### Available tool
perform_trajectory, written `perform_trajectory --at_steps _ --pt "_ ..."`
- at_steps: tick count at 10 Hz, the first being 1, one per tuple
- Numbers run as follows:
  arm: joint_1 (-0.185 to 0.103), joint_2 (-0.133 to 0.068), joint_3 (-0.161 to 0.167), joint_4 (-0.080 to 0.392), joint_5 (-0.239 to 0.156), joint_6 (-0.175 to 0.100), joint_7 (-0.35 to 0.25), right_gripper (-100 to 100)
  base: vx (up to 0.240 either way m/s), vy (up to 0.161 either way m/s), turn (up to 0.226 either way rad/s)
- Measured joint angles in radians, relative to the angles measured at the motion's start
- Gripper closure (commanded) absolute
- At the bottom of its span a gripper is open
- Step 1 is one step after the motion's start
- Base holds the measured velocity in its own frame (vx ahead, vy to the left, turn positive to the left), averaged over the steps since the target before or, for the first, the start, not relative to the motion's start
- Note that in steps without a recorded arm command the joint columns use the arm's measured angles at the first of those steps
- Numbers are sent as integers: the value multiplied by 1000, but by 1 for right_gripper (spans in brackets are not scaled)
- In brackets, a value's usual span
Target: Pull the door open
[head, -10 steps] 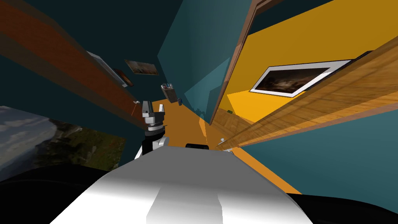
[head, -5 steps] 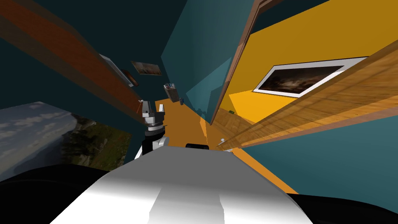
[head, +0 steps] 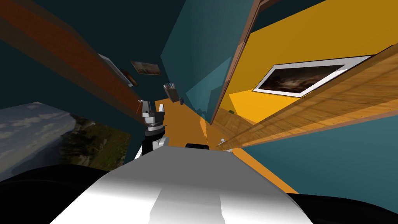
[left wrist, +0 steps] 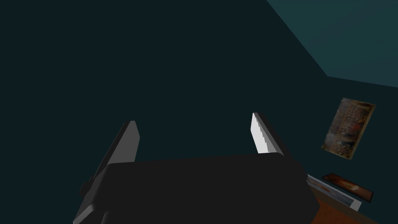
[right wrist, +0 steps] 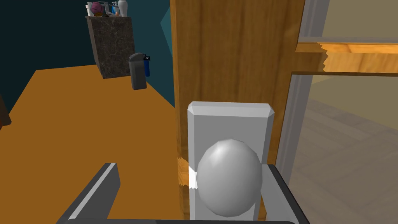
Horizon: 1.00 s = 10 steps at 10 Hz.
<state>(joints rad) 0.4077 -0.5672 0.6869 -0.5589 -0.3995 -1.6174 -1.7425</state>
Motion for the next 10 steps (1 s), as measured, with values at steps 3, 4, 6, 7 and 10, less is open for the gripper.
perform_trajectory --at_steps 3,4,6,7,10 --pt "0 -2 -9 15 -9 9 -3 100 127 61 85" --pt "3 -6 -14 12 -14 16 -2 100 149 58 154" --pt "2 6 -23 36 -22 10 0 100 155 43 260" --pt "21 -4 -30 1 -30 28 8 100 98 6 155" --pt "27 -7 -37 -17 -37 44 10 100 18 -1 34"
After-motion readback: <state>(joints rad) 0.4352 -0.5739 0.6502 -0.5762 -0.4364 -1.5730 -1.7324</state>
